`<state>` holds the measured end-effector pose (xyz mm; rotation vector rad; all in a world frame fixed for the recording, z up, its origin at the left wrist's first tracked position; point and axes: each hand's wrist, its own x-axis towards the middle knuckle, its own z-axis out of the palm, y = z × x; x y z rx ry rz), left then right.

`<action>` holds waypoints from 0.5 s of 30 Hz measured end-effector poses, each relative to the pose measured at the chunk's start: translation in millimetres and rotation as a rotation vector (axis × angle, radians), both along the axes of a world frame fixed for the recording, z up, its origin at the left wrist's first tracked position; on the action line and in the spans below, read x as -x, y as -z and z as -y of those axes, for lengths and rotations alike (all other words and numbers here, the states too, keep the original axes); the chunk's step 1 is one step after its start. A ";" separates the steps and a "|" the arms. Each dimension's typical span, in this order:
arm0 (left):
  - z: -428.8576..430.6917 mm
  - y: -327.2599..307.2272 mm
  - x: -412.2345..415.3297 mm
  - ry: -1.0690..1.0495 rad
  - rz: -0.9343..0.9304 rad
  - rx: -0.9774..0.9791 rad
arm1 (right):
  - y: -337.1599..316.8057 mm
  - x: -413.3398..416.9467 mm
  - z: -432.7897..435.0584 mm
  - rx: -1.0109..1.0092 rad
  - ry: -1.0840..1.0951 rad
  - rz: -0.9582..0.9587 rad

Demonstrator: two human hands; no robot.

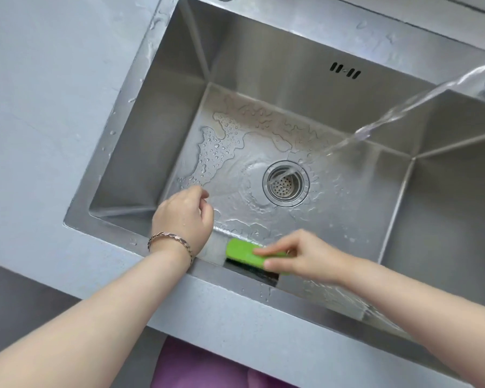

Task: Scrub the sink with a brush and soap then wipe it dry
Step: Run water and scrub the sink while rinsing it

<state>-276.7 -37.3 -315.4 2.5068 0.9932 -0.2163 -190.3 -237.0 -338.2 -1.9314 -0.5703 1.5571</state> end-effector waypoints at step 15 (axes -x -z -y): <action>-0.2 4.4 1.3 0.037 0.076 -0.013 | 21.3 23.7 -33.5 0.049 -0.043 0.005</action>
